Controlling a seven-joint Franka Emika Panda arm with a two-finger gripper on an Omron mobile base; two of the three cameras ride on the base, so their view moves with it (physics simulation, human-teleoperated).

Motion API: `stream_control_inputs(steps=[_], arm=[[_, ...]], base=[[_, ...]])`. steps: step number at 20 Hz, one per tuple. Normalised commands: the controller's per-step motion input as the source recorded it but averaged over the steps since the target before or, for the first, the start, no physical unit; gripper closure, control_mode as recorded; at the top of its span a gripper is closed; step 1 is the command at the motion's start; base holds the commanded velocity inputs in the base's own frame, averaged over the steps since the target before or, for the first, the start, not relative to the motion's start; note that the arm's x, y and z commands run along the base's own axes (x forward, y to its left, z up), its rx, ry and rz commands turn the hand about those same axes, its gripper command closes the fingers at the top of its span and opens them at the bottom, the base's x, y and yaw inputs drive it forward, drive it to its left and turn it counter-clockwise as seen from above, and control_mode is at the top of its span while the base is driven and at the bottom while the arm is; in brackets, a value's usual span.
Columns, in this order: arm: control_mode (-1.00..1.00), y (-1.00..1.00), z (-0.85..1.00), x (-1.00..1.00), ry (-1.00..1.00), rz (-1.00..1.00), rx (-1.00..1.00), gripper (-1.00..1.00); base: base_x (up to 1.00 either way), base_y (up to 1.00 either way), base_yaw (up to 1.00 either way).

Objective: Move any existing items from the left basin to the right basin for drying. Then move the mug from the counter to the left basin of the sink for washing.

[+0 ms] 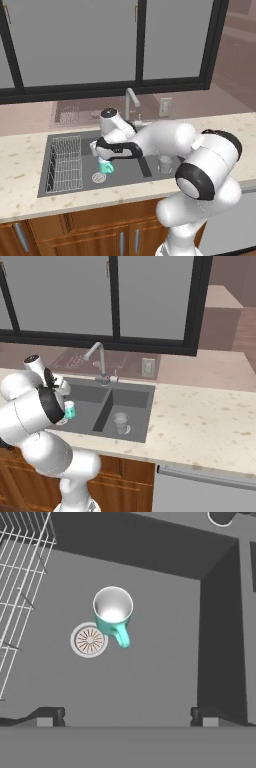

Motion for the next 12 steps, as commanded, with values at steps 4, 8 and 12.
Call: stream_control_inputs(steps=[4,8,12], arm=[[-1.0,0.0,0.31,-0.41,-0.03,-0.03,0.0,-1.0],[-1.0,0.0,0.3,-0.48,-0.04,-0.03,0.0,-1.0],[-1.0,0.0,0.3,-0.47,-0.03,-0.03,0.0,-1.0]], base=[[0.0,0.0,0.0],[0.0,0.0,0.0],[0.0,0.0,0.0]])
